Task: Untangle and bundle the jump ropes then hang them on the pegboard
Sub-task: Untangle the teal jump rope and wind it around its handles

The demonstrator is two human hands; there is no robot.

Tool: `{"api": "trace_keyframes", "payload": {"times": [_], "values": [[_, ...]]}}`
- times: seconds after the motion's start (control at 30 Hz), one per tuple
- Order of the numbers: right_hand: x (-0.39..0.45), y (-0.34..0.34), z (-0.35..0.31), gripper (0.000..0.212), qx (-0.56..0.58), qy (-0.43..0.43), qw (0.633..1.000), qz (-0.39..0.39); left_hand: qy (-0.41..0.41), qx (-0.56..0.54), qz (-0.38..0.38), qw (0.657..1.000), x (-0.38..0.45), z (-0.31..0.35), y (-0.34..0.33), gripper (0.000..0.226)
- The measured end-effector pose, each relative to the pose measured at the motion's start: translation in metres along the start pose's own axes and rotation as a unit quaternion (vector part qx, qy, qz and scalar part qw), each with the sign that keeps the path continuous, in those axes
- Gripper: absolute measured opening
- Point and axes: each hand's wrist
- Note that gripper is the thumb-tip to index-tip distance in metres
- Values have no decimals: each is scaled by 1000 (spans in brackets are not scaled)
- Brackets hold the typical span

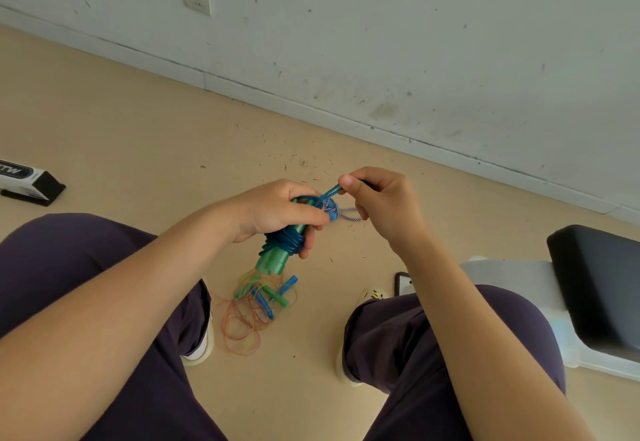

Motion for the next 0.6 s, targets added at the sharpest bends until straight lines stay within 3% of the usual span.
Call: {"api": "trace_keyframes", "payload": {"times": [0.13, 0.2, 0.3, 0.37, 0.5, 0.6], "values": [[3, 5, 2, 16, -21, 6, 1000, 18, 16, 7, 65, 998, 4, -8, 8, 21], [11, 8, 0, 15, -19, -4, 999, 31, 37, 6, 97, 995, 8, -6, 16, 10], [34, 15, -2, 14, 11, -2, 998, 60, 46, 19, 139, 989, 21, 7, 35, 46], [55, 20, 3, 13, 50, -16, 994, 92, 28, 19, 170, 985, 34, 14, 48, 54], [93, 23, 41, 15, 113, -80, 982, 131, -11, -30, 253, 967, 71, -4, 69, 38], [119, 14, 92, 13, 146, -133, 969, 145, 13, -60, 320, 945, 111, -48, 75, 39]]}}
Point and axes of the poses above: each hand's wrist, its own x-axis towards the middle knuckle, its own y-axis out of the back of the hand, z = x × y, and after that the axes turned 7 degrees about -z, right-handed
